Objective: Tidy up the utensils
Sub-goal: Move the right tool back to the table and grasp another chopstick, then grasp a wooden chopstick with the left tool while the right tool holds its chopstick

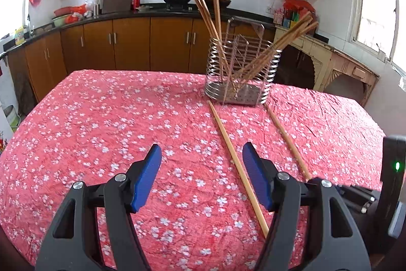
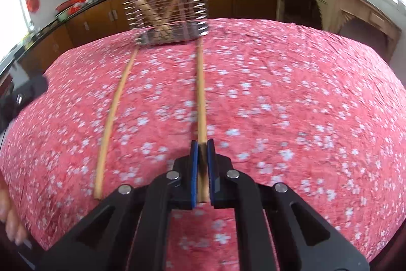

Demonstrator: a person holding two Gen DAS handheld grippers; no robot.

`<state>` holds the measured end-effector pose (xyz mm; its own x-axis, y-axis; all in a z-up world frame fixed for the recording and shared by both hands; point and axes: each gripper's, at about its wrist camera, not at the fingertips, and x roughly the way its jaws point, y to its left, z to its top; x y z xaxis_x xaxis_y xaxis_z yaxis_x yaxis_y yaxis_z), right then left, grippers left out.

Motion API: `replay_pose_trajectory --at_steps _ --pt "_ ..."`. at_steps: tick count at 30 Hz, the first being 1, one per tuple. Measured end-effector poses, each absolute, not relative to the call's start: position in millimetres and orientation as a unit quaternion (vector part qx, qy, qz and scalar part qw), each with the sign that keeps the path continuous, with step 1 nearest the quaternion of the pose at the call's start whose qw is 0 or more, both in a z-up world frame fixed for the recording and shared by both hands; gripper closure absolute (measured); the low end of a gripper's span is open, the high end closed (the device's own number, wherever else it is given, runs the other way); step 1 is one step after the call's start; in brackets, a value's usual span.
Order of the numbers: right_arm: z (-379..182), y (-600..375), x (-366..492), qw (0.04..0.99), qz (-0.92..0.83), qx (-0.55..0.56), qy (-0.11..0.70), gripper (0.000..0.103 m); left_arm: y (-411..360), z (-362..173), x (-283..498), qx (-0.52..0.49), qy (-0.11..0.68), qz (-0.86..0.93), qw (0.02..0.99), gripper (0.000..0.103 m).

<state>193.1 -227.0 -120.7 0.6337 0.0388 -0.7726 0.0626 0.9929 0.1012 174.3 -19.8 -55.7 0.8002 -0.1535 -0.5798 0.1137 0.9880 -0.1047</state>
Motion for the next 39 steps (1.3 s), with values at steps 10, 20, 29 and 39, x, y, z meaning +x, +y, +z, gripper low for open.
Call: replay_pose_trajectory --at_steps 10,20,29,39 --pt "-121 -304 227 0.887 -0.112 0.121 0.432 0.095 -47 -69 181 -0.029 0.349 -0.107 0.931 0.037" --pt "-126 -367 257 0.881 -0.189 0.139 0.41 0.095 -63 -82 186 -0.017 0.379 -0.113 0.918 0.038" --pt "-127 -369 257 0.882 -0.188 0.14 0.41 0.095 -78 -102 197 -0.012 0.429 -0.098 0.898 0.072" --pt "-125 -352 251 0.887 -0.164 0.113 0.416 0.095 -43 -102 216 0.008 0.446 -0.032 0.894 0.096"
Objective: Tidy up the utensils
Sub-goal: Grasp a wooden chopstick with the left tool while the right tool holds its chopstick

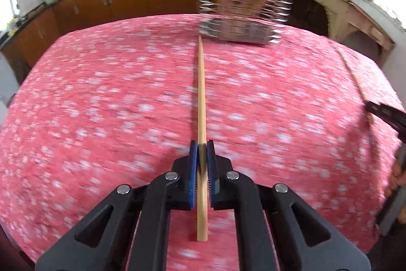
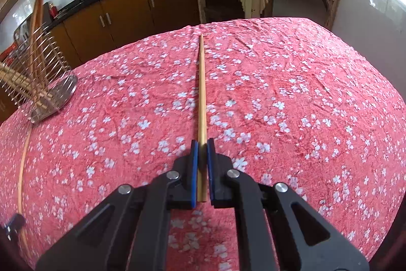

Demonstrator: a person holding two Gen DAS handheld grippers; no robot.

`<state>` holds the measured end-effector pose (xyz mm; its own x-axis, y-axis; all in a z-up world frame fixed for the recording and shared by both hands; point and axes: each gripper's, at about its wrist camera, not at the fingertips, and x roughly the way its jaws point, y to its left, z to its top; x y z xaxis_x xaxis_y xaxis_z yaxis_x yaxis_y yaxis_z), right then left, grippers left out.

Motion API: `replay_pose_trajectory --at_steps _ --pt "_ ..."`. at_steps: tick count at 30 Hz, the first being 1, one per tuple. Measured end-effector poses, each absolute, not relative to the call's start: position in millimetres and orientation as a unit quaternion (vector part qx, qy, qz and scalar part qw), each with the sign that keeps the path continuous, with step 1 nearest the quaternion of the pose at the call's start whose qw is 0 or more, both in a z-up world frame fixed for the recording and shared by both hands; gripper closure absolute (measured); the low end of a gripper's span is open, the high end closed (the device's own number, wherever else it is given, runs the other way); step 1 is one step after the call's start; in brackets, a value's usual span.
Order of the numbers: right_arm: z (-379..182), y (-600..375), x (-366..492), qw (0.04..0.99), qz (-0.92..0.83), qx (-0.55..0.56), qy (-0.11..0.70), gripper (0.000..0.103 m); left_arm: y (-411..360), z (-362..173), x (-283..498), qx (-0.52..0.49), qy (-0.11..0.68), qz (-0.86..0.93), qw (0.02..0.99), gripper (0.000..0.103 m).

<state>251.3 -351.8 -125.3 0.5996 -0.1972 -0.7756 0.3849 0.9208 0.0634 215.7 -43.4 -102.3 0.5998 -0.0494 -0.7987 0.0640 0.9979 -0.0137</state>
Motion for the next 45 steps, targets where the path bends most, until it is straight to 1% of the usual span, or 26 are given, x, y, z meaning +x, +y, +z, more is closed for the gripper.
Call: replay_pose_trajectory --at_steps 4,10,13,15,16,17,18,19,20,24,33,35,41,45 --pt "-125 -333 252 0.892 -0.134 0.103 0.419 0.095 -12 -102 244 0.009 0.452 -0.002 0.892 0.096" --pt "-124 -322 257 0.894 -0.116 0.109 0.419 0.095 -1 -103 272 0.011 0.444 -0.032 0.895 0.096" --pt "-124 -323 255 0.894 -0.114 0.11 0.418 0.095 6 -102 273 -0.014 0.439 -0.046 0.897 0.095" --pt "-123 -322 253 0.895 -0.112 0.109 0.418 0.092 13 -100 270 -0.031 0.438 -0.057 0.897 0.095" --pt "-123 -320 250 0.895 -0.111 0.107 0.419 0.092 15 -99 265 -0.033 0.435 -0.063 0.898 0.092" --pt "-123 -319 249 0.895 -0.11 0.105 0.42 0.092 15 -97 260 -0.032 0.431 -0.062 0.9 0.084" --pt "-123 -321 248 0.894 -0.109 0.104 0.421 0.091 16 -97 255 -0.031 0.428 -0.062 0.901 0.079" --pt "-123 -320 245 0.894 -0.106 0.101 0.423 0.091 18 -95 249 -0.032 0.424 -0.062 0.903 0.071" --pt "-123 -318 243 0.894 -0.105 0.098 0.424 0.091 19 -95 245 -0.034 0.422 -0.063 0.904 0.069" --pt "-122 -315 236 0.893 -0.1 0.094 0.429 0.088 17 -96 229 -0.032 0.424 -0.071 0.902 0.069" --pt "-124 -313 227 0.895 -0.099 0.091 0.424 0.088 4 -102 221 -0.003 0.433 -0.054 0.9 0.068" --pt "-123 -315 227 0.896 -0.097 0.095 0.424 0.088 3 -103 221 0.002 0.433 -0.054 0.9 0.067" --pt "-123 -316 228 0.895 -0.096 0.096 0.424 0.087 -7 -106 221 0.027 0.436 -0.053 0.898 0.057" --pt "-123 -316 228 0.895 -0.095 0.098 0.424 0.087 -9 -105 222 0.028 0.437 -0.059 0.897 0.054"
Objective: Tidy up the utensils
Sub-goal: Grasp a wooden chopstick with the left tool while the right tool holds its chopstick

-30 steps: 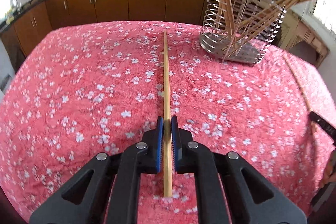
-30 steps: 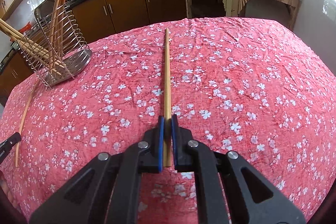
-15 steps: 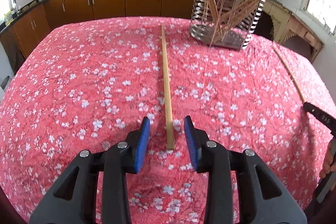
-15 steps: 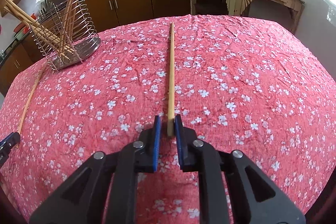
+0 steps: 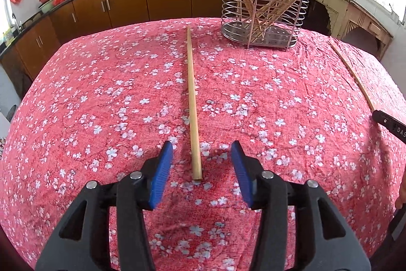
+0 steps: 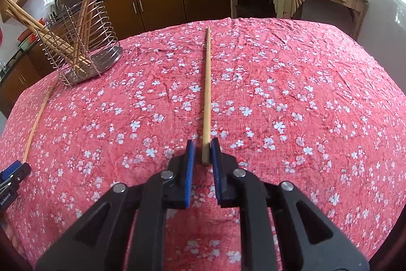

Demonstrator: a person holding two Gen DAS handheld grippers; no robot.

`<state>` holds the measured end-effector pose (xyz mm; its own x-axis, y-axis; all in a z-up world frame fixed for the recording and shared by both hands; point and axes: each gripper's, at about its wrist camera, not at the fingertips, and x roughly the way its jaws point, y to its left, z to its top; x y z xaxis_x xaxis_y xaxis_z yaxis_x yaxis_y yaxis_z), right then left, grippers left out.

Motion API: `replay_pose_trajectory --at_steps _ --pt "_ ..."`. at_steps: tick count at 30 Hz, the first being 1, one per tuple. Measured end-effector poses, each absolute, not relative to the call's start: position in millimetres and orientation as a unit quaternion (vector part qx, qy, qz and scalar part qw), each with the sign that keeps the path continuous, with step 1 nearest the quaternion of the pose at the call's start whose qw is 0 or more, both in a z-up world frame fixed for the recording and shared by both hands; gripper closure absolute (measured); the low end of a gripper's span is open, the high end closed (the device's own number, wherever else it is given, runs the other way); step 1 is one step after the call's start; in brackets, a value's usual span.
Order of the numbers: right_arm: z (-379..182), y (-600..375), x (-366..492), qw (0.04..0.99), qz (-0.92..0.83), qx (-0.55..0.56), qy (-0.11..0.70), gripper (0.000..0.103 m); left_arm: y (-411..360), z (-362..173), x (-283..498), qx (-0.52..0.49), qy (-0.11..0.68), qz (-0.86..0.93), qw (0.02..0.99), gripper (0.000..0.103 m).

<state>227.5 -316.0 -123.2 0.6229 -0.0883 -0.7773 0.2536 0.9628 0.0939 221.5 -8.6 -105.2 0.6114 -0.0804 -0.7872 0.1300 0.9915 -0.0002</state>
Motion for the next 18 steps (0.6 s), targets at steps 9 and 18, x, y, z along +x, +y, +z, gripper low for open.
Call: replay_pose_trajectory --at_steps 9,18 --pt "-123.3 -314.0 225.4 0.895 -0.099 0.088 0.425 0.087 -2.3 -103.7 218.8 0.009 0.435 -0.065 0.898 0.056" --pt "-123.3 -311.0 222.2 0.895 -0.1 0.084 0.426 0.087 1.1 -103.0 213.8 0.004 0.435 -0.065 0.898 0.058"
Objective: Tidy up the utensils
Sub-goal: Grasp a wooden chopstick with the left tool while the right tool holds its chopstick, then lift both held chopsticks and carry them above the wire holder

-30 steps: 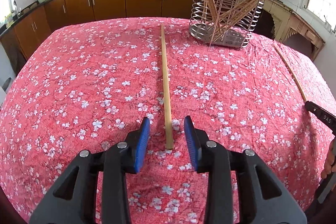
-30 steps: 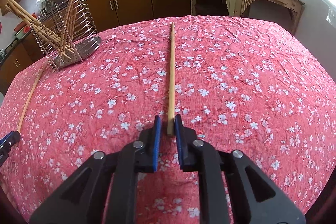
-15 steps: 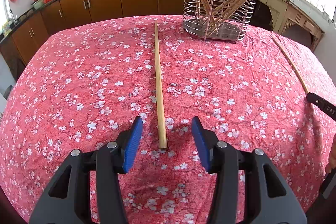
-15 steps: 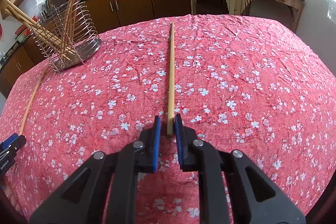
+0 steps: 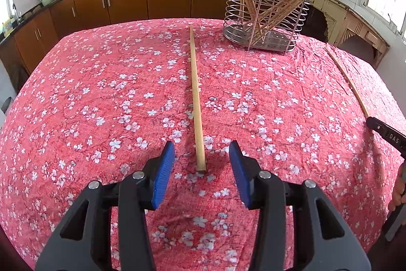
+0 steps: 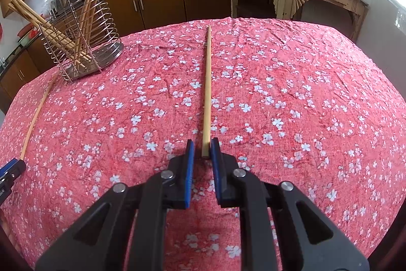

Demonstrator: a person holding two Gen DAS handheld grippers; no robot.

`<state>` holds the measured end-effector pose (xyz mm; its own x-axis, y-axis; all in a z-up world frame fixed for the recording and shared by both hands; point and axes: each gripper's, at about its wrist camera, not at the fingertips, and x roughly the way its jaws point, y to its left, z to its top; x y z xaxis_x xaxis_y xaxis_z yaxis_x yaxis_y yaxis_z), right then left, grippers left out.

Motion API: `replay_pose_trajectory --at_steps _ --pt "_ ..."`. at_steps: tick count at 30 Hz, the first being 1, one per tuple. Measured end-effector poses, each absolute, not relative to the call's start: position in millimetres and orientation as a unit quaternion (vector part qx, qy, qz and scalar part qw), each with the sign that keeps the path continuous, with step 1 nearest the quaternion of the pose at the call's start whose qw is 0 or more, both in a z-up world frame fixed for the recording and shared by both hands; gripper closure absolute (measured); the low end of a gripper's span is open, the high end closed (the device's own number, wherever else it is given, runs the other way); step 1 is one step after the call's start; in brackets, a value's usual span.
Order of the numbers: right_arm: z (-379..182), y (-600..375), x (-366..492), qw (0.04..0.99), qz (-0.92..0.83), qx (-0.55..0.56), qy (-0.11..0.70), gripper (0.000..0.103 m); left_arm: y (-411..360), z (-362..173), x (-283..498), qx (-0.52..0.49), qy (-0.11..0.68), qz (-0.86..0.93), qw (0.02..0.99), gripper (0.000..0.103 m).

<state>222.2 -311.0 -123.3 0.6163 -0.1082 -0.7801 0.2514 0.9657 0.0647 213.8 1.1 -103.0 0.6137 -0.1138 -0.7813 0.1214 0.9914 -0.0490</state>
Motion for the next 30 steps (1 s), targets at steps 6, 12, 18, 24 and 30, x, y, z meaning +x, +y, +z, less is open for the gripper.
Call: replay_pose_trajectory --at_steps 6,12,18,24,30 --pt "-123 -312 222 0.895 -0.1 0.084 0.426 0.087 -1 -103 214 0.015 0.436 -0.06 0.898 0.058" --pt "-123 -310 223 0.895 -0.104 0.077 0.428 0.088 -6 -103 214 0.036 0.436 -0.041 0.899 0.073" --pt "-123 -313 223 0.895 -0.102 0.081 0.426 0.095 -5 -103 207 0.033 0.431 -0.044 0.901 0.096" --pt "-122 -315 217 0.896 -0.101 0.087 0.423 0.095 5 -103 195 0.026 0.424 -0.064 0.903 0.096" --pt "-106 -314 200 0.915 -0.109 0.067 0.384 0.096 20 -93 184 0.004 0.399 -0.076 0.914 0.096"
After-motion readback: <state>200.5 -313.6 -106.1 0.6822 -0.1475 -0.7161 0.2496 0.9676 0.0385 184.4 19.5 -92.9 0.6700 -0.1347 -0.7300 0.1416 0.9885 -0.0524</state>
